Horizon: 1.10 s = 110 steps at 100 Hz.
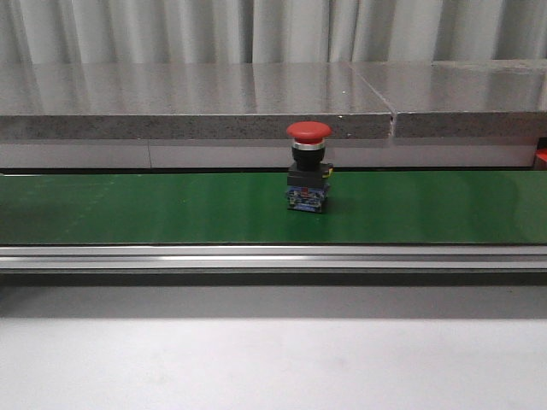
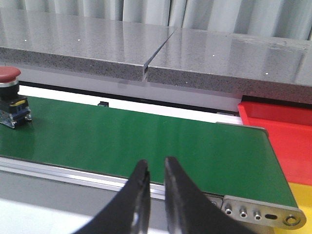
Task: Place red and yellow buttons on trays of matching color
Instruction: 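Move the right gripper above the red button riding the belt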
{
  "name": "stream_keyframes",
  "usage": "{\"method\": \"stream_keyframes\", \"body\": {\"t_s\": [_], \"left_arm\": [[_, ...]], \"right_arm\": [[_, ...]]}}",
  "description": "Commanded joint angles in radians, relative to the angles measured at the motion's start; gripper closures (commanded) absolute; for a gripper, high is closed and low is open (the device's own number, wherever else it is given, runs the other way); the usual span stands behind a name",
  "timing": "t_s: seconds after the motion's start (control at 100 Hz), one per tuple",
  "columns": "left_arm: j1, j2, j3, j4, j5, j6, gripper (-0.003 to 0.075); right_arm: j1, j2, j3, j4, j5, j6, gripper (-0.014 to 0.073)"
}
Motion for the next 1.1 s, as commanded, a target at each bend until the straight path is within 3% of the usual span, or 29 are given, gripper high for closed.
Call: {"method": "stream_keyframes", "body": {"t_s": [0.0, 0.21, 0.71, 0.85, 1.09], "left_arm": [[-0.031, -0.106, 0.023, -0.004, -0.097, 0.002, 0.0132], [-0.051, -0.323, 0.223, -0.008, -0.203, 0.002, 0.0132], [-0.051, -0.856, 0.691, -0.011, -0.299, 0.002, 0.0151], [-0.051, -0.962, 0.761, -0.011, -0.299, 0.002, 0.0305], [-0.051, -1.032, 0.797, -0.011, -0.312, 0.002, 0.0739]], "right_arm": [[0.002, -0.018, -0.015, -0.008, -0.081, -0.002, 0.0495], [0.002, -0.018, -0.015, -0.008, -0.081, -0.002, 0.0495], [0.002, -0.018, -0.015, -0.008, -0.081, -0.002, 0.0495], [0.002, -0.018, -0.015, -0.008, -0.085, -0.002, 0.0495], [0.002, -0.018, -0.022, 0.008, -0.141, -0.002, 0.0495]]}}
